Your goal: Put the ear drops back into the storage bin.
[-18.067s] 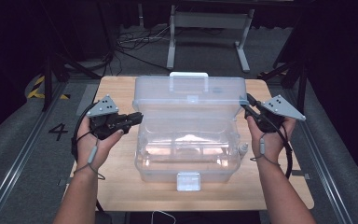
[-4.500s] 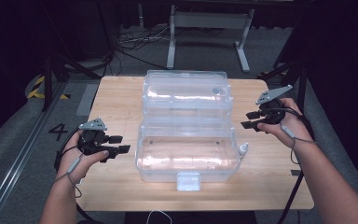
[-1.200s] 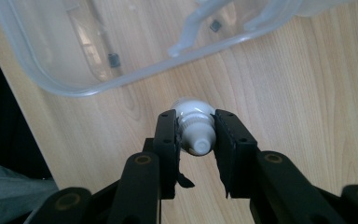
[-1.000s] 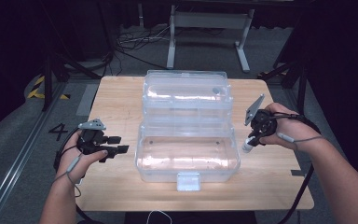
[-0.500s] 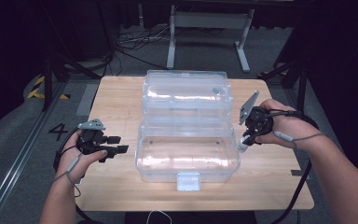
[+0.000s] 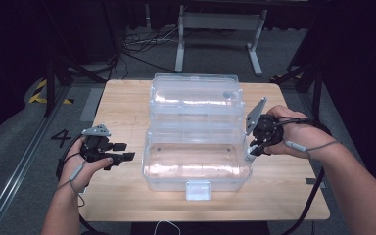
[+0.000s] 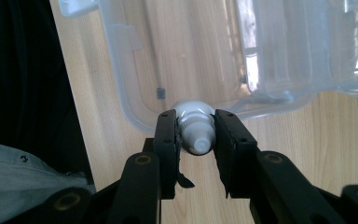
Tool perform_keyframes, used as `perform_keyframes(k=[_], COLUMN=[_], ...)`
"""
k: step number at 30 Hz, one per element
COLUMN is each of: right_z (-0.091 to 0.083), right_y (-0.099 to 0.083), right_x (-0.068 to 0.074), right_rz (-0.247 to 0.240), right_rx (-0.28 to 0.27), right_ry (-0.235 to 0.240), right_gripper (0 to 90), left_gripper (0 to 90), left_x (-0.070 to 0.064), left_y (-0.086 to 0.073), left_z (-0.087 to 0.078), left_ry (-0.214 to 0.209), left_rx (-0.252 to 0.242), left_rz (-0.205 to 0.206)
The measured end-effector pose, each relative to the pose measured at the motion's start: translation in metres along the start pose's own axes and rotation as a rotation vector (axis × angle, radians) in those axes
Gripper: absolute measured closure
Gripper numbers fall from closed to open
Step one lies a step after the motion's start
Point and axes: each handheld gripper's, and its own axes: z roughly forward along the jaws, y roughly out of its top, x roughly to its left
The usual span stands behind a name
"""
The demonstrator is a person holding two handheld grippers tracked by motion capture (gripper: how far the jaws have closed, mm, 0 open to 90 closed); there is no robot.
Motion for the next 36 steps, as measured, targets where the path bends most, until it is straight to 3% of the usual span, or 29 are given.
perform_keyframes(k=[15,36], right_z=[0.017,0.062], right_y=[0.016,0.024], right_x=[0.011,0.009], right_rz=[-0.066,-0.069], right_rx=[0.039,0.102], right_ry=[0.049,0.120], right_gripper=[71.6,71.5], left_gripper=[45.5,45.5], left_x=[0.001,0.003], left_y=[-0.001,-0.002], left_z=[0.000,0.000], left_ry=[-0.002,-0.002], left_rx=[0.001,0.000], left_rz=[-0.008,-0.014])
